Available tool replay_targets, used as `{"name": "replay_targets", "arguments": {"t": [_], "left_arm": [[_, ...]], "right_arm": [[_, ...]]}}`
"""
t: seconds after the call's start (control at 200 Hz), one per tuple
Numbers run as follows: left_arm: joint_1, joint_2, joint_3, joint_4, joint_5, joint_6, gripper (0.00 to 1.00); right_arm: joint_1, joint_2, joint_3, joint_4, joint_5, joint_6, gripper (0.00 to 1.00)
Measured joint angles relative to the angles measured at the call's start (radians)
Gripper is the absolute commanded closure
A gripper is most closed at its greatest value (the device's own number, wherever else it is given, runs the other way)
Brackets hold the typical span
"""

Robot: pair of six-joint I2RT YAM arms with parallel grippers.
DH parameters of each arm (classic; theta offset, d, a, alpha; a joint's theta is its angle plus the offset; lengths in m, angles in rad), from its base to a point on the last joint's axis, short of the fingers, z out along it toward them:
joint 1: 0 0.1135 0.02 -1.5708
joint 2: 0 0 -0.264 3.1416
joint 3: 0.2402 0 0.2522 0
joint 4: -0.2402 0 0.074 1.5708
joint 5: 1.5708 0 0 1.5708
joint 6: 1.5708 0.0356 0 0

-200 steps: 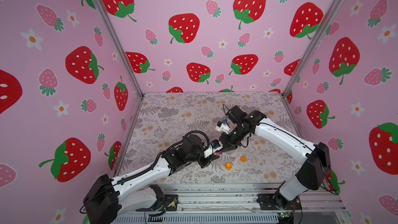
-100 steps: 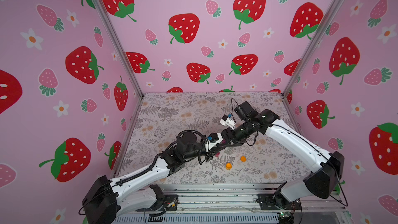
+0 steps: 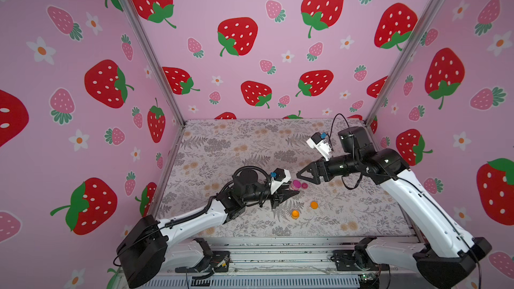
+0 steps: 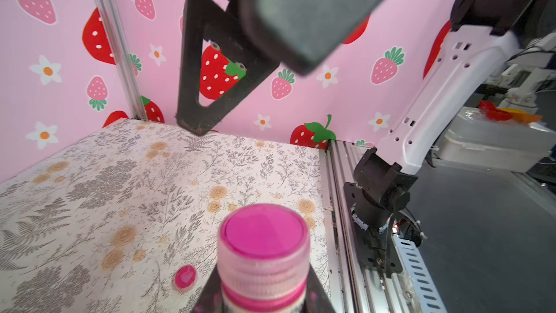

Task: Close the paint jar lid
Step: Screw the lid onto the paint jar.

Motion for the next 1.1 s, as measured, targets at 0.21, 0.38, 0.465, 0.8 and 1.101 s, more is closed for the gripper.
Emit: {"name": "replay_targets", "arguments": {"t": [0.21,0.38,0.465,0.8,1.101], "left_arm": [[0.044,0.114,0.026,0.124,0.100,-0.124,1.00],[0.069,0.151,0.064,0.185,0.149,-0.181,1.00],[0.081,0.164,0.089,0.212,0.166,-0.197,1.00],[0.098,0.199,0.109,0.221,0.188,-0.208,1.00],[0.112,0.203,0.110,0.221,0.192,-0.211,1.00]], "right_arm": [[-0.023,-0.080,-0.124,0.089,0.016,-0.167,0.18],[-0.042,-0.016,-0.123,0.147,-0.011,-0.228,0.19],[-0.049,0.025,-0.111,0.153,-0.029,-0.249,0.20],[-0.063,0.093,-0.058,0.150,-0.082,-0.286,0.46],[-0.069,0.102,-0.044,0.141,-0.112,-0.290,0.39]]}}
